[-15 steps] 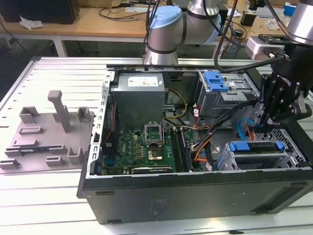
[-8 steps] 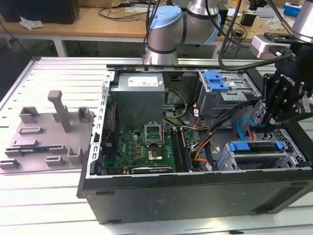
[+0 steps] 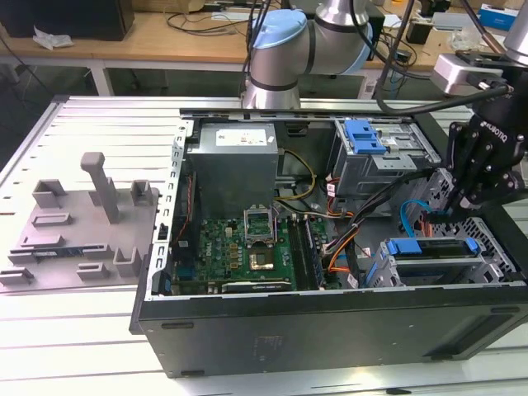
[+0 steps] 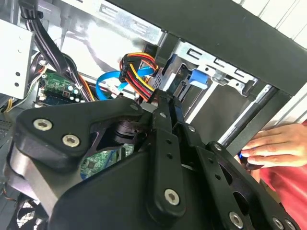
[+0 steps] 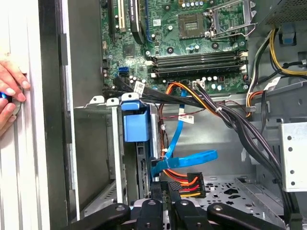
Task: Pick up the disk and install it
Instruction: 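Insert the first disk wire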
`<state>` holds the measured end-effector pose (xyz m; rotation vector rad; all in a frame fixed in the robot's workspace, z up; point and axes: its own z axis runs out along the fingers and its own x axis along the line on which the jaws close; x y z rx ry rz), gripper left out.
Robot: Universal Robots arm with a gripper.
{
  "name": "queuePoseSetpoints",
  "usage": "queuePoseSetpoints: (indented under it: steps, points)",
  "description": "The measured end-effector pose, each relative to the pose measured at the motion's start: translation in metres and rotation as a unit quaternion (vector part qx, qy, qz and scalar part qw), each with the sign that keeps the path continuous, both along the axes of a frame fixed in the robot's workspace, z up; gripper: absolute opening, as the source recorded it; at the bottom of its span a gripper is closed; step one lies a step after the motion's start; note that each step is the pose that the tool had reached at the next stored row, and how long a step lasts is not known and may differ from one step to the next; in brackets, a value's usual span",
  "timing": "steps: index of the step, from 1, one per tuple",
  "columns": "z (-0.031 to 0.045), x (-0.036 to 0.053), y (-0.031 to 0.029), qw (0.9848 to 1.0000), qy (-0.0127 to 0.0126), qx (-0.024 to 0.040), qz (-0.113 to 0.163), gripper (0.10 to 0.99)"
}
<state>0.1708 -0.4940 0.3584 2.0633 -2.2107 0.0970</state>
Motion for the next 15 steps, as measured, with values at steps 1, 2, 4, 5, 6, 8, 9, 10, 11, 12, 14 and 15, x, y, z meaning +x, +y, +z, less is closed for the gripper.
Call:
queuePoseSetpoints:
  steps: [1,2,4,5,6,8,9,10,11,12,14,15]
  points:
    - [0.0001,0.0003,-0.0008,1.0000,0.0001,0.0000,0.001,0.165]
    - [0.0003,0.0003,-0.0021,1.0000,0.0001,0.0000,0.001,0.165]
    - [0.0009,0.0004,-0.0046,1.0000,0.0001,0.0000,0.001,0.165]
    - [0.0014,0.0004,-0.0075,1.0000,0.0000,0.0000,0.001,0.165]
    - [0.0015,0.0004,-0.0088,1.0000,0.0001,0.0000,0.001,0.165]
    - [0.0016,0.0004,-0.0112,1.0000,0.0000,0.0003,0.001,0.165]
    - [0.0016,0.0004,-0.0122,1.0000,0.0000,0.0005,0.000,0.165]
    - [0.0016,0.0004,-0.0132,1.0000,0.0000,0.0006,0.000,0.165]
    - [0.0016,0.0004,-0.0139,1.0000,0.0001,0.0008,0.000,0.165]
    - [0.0016,0.0004,-0.0140,1.0000,0.0001,0.0009,0.000,0.165]
    - [0.0016,0.0004,-0.0140,1.0000,0.0001,0.0009,0.000,0.165]
    - [0.0016,0.0004,-0.0140,1.0000,0.0001,0.0009,0.000,0.165]
